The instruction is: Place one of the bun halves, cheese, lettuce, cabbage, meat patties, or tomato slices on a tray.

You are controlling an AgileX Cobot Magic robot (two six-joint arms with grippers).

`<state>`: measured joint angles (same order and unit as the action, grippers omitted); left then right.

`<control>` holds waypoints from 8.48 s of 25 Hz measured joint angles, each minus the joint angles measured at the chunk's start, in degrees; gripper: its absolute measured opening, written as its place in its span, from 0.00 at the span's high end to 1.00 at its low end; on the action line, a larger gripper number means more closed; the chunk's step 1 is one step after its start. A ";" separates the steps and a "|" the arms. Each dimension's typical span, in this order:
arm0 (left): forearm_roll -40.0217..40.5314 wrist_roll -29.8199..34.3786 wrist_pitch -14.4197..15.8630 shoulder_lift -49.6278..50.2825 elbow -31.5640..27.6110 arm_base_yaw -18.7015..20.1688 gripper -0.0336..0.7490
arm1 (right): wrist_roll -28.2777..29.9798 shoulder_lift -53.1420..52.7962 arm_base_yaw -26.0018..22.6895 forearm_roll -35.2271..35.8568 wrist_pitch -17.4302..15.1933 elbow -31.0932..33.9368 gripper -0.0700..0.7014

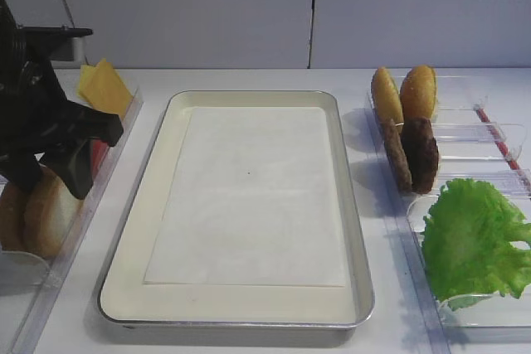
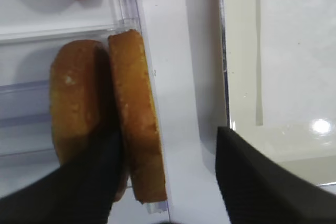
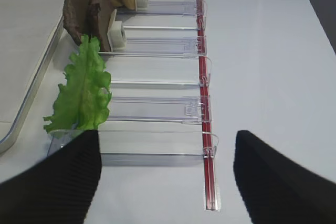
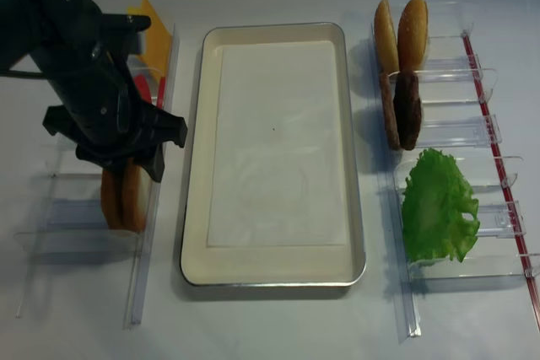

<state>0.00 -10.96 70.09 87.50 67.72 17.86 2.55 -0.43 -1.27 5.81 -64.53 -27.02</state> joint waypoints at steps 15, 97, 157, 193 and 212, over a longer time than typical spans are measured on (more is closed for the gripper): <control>1.14 0.00 0.00 1.66 0.00 0.00 0.60 | 0.00 0.00 0.43 0.00 0.00 0.00 0.20; -58.65 45.31 -3.21 19.25 -0.13 -2.31 0.82 | 0.00 0.00 0.43 -0.09 -0.15 0.00 0.20; -43.16 31.21 -2.09 21.17 6.62 -2.31 0.54 | 0.00 0.00 0.43 -0.09 -0.15 0.00 0.20; -1.85 4.64 0.48 -13.46 -1.15 6.85 0.55 | 0.00 0.00 0.43 -0.09 -0.15 0.00 0.20; 3.03 2.81 2.28 -55.20 -15.59 6.85 0.56 | 0.00 0.00 0.43 -0.09 -0.15 0.00 0.20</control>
<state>3.03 -8.15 72.37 32.30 52.13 24.71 2.55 -0.43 -0.85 5.72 -64.69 -27.02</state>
